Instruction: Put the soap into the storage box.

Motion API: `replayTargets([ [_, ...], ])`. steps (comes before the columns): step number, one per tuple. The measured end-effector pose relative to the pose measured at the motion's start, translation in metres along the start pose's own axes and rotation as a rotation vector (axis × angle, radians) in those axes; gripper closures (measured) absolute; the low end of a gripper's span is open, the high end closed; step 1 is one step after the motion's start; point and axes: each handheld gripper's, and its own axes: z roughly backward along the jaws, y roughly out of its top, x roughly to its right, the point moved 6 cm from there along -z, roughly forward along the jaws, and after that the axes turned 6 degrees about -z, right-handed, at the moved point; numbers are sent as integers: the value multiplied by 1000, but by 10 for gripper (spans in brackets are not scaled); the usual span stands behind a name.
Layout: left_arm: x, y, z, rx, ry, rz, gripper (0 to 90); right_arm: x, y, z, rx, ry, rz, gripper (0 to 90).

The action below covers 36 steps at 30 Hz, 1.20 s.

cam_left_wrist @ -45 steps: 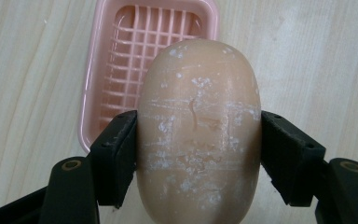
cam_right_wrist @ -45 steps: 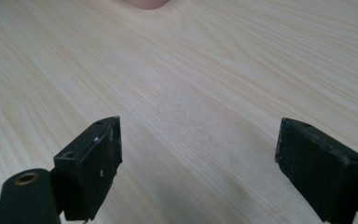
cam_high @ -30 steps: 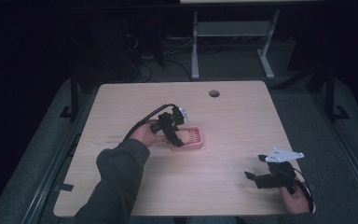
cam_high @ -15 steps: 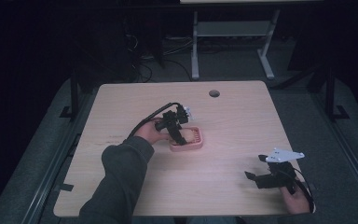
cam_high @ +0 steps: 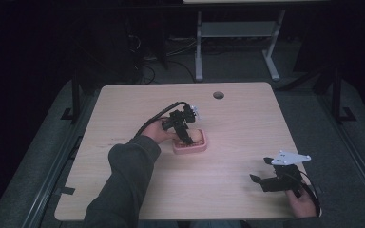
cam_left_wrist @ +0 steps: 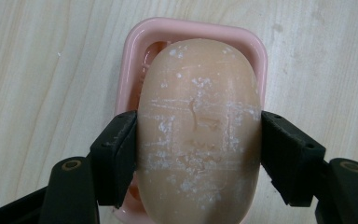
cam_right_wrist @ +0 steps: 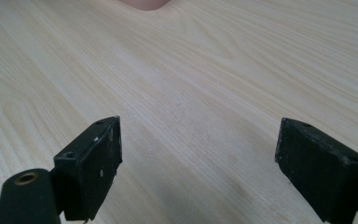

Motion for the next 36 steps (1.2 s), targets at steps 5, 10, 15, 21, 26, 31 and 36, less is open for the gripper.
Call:
replayTargets([
  [5,-1,0,-4,-6,-5,6,322,0,0,0,-1,-1,3,141],
  [10,-3,0,-7,-5,-7,9,321,0,0,0,0,1,0,141],
  [15,-3,1,-10,-8,-9,13,322,0,0,0,0,2,0,141],
  [21,-4,1,-14,-12,-8,12,321,0,0,0,-4,3,1,141],
  [26,-5,1,-15,-11,-8,13,322,0,0,0,-5,4,1,141],
  [31,-5,1,-15,-8,-6,16,321,0,0,0,-6,6,2,141],
  [36,-5,1,-15,-7,-6,15,321,0,-1,0,-6,5,0,141],
])
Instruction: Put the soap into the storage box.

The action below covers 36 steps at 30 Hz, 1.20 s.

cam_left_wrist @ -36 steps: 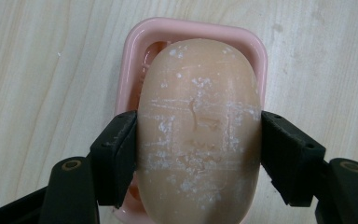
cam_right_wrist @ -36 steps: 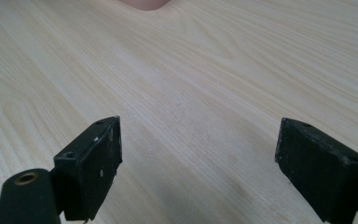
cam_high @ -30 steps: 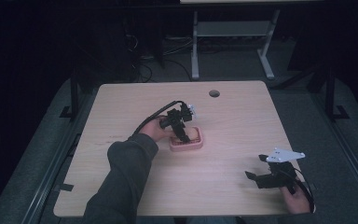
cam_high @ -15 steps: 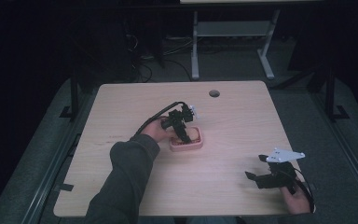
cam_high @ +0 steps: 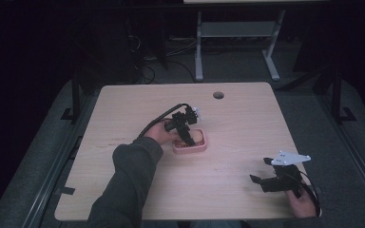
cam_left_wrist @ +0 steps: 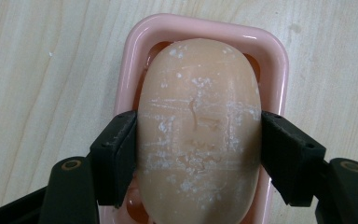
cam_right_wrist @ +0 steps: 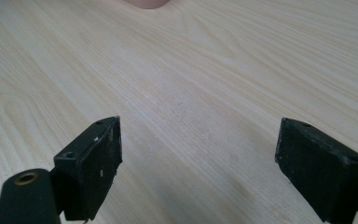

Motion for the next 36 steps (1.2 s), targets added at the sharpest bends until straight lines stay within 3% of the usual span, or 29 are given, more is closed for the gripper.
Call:
replayTargets([
  [27,1,-1,0,-10,-2,-7,314,0,0,-1,-1,1,2,141],
  [36,3,0,7,10,7,-4,279,0,0,-1,0,1,7,141],
])
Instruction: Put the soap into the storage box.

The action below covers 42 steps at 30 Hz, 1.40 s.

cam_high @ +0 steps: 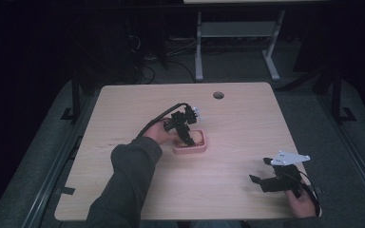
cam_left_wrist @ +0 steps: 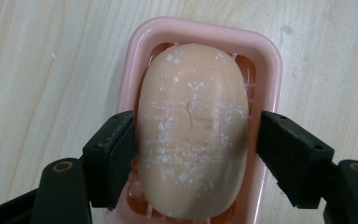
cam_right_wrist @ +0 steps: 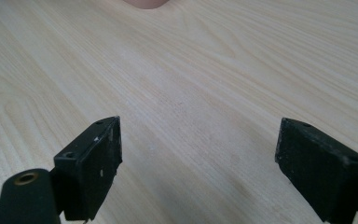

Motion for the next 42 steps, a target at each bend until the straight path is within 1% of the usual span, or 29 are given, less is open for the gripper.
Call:
replayTargets([
  [4,4,-1,4,3,10,-10,270,0,0,0,1,-2,0,141],
  [6,6,-2,7,8,7,-12,268,0,0,0,2,-2,-1,141],
  [8,7,-3,10,9,19,-22,272,0,0,0,2,-2,-3,141],
  [9,9,-3,11,15,18,-14,272,0,0,0,2,-3,-3,141],
  [12,11,-5,18,31,32,-23,272,0,0,0,2,-4,-4,141],
  [14,13,-7,22,44,37,-20,272,0,0,0,-1,-4,-1,141],
  [15,15,-8,24,46,35,-14,272,0,0,-1,-2,-4,1,141],
  [18,17,-12,27,41,41,-16,272,0,1,-1,0,-6,5,141],
  [22,23,-16,32,70,42,-9,272,1,0,-1,-3,-8,9,141],
  [25,28,-21,35,75,51,-15,272,1,0,-1,-1,-11,7,141],
  [27,31,-23,36,80,53,-11,272,1,0,-1,-2,-11,4,141],
  [30,37,-30,39,78,56,-12,272,1,0,-1,-5,-13,4,141],
  [31,38,-32,39,77,63,-15,272,0,0,-1,-7,-12,-5,141],
  [35,42,-41,44,91,68,-7,272,0,0,-2,-6,-13,-3,142],
  [37,42,-45,45,85,67,-3,272,0,0,-2,-9,-16,-1,141],
  [38,43,-46,46,83,67,3,272,0,0,-2,-11,-19,0,141],
  [42,46,-49,47,83,71,-2,272,0,0,-2,-7,-18,-3,142],
])
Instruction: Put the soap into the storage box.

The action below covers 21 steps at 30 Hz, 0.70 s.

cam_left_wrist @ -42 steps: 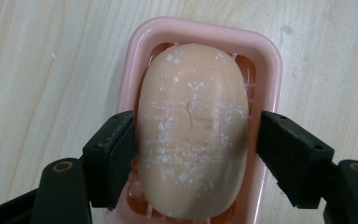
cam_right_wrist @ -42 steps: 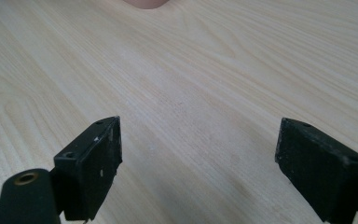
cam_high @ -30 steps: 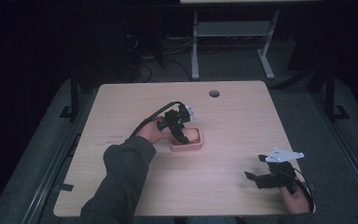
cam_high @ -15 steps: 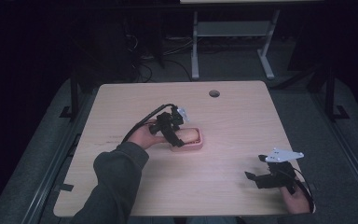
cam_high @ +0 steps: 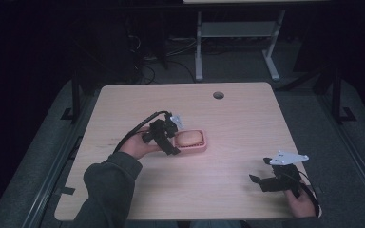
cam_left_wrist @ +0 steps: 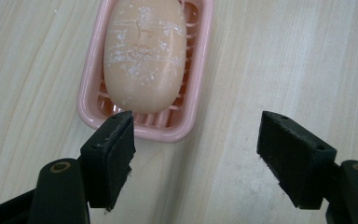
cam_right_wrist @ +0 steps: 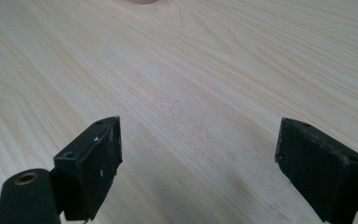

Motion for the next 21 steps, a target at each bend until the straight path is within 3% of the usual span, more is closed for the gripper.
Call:
replayTargets([
  [21,12,-25,10,10,15,50,270,2,-1,0,-4,-10,-3,141],
])
